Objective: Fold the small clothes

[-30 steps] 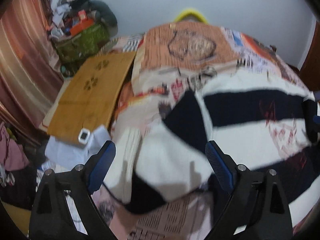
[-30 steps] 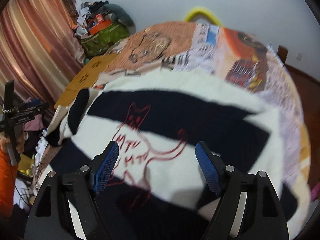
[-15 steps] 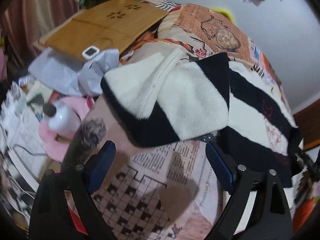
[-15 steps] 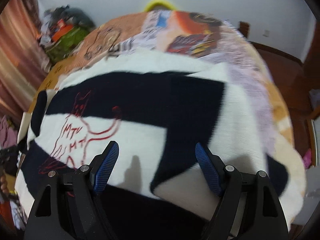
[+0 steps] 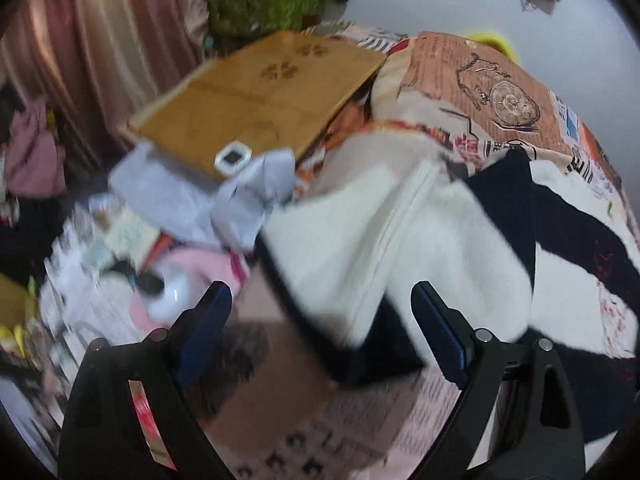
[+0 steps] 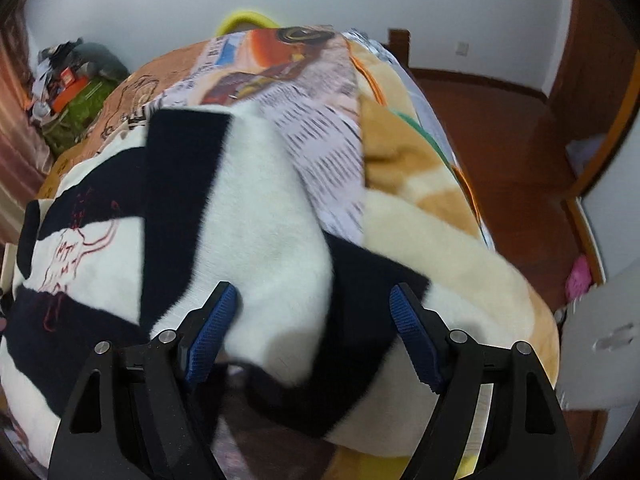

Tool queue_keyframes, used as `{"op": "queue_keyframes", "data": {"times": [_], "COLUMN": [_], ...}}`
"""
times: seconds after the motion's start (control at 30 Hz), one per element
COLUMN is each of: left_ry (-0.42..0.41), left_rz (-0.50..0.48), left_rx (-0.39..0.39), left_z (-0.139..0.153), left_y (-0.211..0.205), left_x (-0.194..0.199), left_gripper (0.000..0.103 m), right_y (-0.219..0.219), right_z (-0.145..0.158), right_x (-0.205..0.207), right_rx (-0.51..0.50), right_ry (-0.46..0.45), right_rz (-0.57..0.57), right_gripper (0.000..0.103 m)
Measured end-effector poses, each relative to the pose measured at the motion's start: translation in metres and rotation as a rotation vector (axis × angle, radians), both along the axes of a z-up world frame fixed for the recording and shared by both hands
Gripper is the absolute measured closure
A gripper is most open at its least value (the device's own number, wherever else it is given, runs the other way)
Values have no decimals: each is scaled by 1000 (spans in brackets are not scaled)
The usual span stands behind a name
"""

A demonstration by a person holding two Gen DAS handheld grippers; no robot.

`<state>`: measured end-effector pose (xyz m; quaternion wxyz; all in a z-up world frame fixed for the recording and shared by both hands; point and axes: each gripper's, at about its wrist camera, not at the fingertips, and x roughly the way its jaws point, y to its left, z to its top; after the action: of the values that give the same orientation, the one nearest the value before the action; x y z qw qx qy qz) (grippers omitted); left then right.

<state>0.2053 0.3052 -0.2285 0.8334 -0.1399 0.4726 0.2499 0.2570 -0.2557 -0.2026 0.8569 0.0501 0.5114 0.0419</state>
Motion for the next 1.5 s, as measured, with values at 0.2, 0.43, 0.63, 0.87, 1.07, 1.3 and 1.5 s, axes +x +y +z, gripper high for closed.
{"op": "queue_keyframes", "data": {"times": [0.2, 0.43, 0.63, 0.87, 1.07, 1.3, 1.5], "left_ry": [110, 45, -106, -260, -282, -279, -293], "left_rz": [-116, -82, -183, -288, -386, -424, -450], "left_rx": [102, 65, 136, 40, 31, -29, -11], "left_z": [-19, -5, 66, 120, 129, 119, 127], "left_y": [-17, -15, -52, -95, -139, -158, -169], "left_x": [52, 57, 48, 46, 48, 45, 57], "left_gripper": [80, 95, 95, 95, 95, 95, 95], "right_y": [-17, -30, -43, -3, 71, 103, 74], "right_z": [1, 1, 22, 79, 69, 8, 15], "right_x": [-12, -8, -6, -21, -7, 35, 33], "right_rx": [-29, -63, -104, 41, 8, -214, -210], "right_ry": [-26, -35, -65, -209, -238, -128, -176], "right_rz": [-30, -34, -98, -1, 172, 167, 148], "right_gripper": [32, 51, 59, 35, 23, 23, 53]}}
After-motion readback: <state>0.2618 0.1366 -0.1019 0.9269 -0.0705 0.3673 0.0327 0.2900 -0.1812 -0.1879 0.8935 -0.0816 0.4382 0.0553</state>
